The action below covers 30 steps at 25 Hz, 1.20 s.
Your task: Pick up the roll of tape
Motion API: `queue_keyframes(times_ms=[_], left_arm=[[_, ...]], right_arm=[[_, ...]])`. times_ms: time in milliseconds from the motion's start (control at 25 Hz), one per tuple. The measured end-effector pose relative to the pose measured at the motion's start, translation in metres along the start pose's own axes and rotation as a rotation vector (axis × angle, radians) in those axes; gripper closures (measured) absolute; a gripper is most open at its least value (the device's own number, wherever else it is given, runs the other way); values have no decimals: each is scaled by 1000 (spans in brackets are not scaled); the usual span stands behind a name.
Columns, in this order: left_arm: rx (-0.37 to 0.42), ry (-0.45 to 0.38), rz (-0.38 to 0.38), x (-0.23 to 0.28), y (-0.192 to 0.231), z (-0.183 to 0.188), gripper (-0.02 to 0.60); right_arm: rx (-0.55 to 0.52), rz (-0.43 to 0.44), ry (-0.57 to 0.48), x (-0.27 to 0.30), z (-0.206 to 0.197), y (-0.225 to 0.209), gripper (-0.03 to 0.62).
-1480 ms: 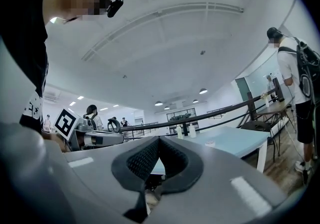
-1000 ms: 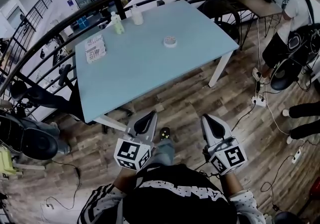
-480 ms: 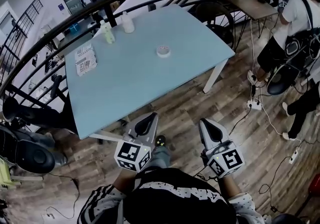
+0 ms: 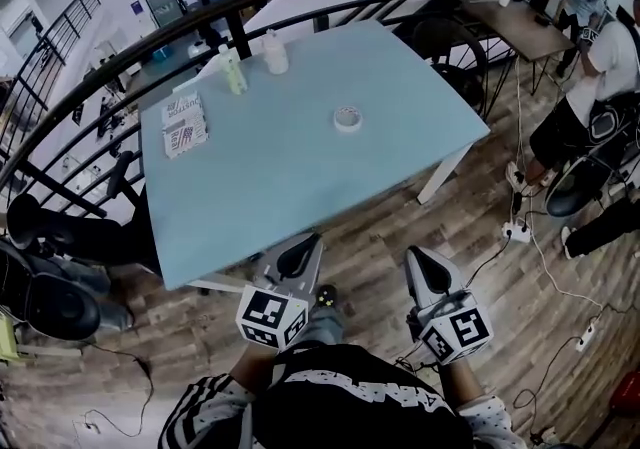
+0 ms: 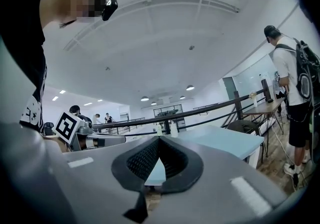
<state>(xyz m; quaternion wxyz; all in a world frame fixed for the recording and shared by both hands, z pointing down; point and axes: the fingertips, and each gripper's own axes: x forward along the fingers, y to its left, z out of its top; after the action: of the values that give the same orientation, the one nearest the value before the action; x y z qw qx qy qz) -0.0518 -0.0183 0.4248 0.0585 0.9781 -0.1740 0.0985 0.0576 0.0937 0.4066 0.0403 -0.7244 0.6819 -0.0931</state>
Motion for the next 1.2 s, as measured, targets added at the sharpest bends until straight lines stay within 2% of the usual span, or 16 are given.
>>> queue_keyframes(times_ms=[200,680,1200], left_arm=[[-4,24,5,3,16,-13,581],[-23,9,57,8,59,-9,581],[-51,-29,27,38,97,5,581]], right_arm=[[19,-9,9,15,-8,-2,589],[4,35,28,59,-3,3,589],[-25,-1,42,98,12,-6,589]])
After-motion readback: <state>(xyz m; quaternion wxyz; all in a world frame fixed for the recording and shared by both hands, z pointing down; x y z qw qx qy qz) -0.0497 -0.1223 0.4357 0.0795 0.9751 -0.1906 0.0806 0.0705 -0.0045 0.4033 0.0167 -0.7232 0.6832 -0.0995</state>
